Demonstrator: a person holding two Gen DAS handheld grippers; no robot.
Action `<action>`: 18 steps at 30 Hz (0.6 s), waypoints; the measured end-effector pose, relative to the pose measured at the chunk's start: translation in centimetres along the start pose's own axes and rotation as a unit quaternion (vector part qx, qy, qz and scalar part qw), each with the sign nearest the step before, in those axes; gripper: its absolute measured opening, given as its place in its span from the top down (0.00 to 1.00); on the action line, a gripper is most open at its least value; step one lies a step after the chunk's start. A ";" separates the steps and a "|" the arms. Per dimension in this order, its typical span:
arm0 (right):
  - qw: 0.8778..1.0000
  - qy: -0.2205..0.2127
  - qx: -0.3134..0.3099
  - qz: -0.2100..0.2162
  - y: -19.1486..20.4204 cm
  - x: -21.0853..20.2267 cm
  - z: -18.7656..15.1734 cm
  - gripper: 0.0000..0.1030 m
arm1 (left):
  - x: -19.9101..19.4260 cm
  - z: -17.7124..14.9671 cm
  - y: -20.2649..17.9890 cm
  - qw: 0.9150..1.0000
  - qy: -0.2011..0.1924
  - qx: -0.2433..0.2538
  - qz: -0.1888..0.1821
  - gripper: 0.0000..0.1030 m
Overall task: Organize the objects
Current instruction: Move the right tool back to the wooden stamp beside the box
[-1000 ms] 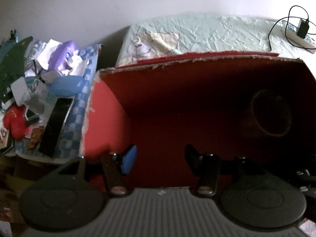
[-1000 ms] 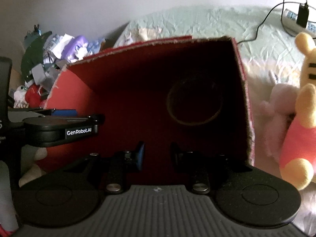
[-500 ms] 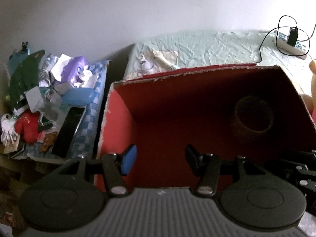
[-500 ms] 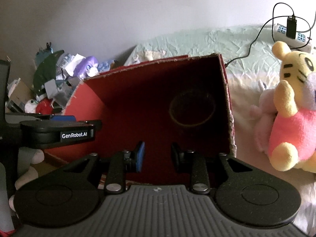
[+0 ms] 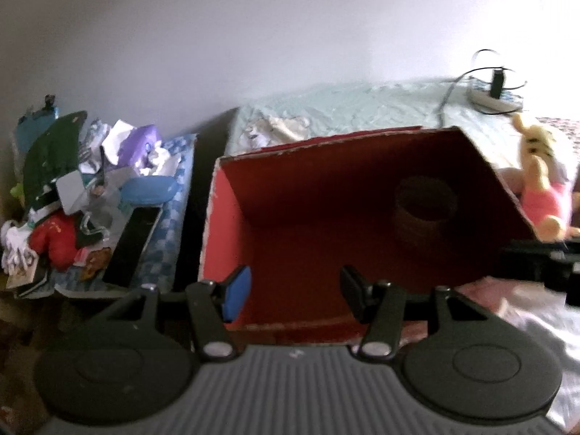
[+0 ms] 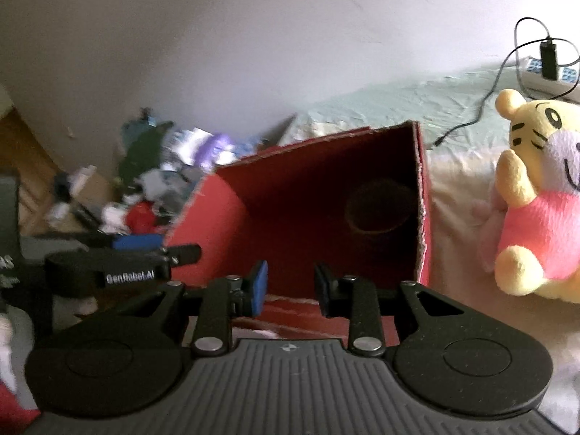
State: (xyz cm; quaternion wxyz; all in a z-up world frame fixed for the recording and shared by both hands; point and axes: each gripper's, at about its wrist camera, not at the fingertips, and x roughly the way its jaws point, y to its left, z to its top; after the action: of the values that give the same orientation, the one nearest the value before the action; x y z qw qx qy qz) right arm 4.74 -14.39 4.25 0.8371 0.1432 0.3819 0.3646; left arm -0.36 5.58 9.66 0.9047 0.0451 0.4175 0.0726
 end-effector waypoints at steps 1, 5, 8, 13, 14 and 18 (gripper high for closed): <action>1.000 0.003 0.002 0.016 -0.2 -0.4 -0.1 0.70 | -0.6 -0.4 0.1 1.000 -0.004 0.004 -0.014 0.45; 0.998 0.037 -0.001 0.054 -1.2 -0.9 -1.0 0.70 | -1.5 -2.1 0.1 0.997 -0.008 0.018 -0.073 0.45; 0.995 0.074 0.004 0.063 -1.8 -0.4 -2.0 0.70 | -0.9 -3.3 -0.2 0.993 0.011 0.021 -0.117 0.48; 0.988 0.139 0.033 0.056 -3.0 2.0 -4.0 0.70 | -0.3 -5.3 -2.0 0.981 0.039 0.030 -0.187 0.52; 0.987 0.148 0.042 0.055 -3.2 2.6 -4.3 0.70 | -0.2 -5.7 -2.6 0.979 0.045 0.033 -0.198 0.52; 0.981 0.173 0.068 0.061 -3.6 4.2 -5.3 0.70 | 1.1 -6.9 -4.2 0.973 0.073 0.039 -0.216 0.52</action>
State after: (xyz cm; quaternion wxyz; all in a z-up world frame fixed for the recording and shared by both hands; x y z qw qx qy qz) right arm 4.41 -14.05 -3.40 0.7228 0.1576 0.5358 0.4069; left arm -4.49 1.74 3.74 0.8638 -0.0160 0.4844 -0.1375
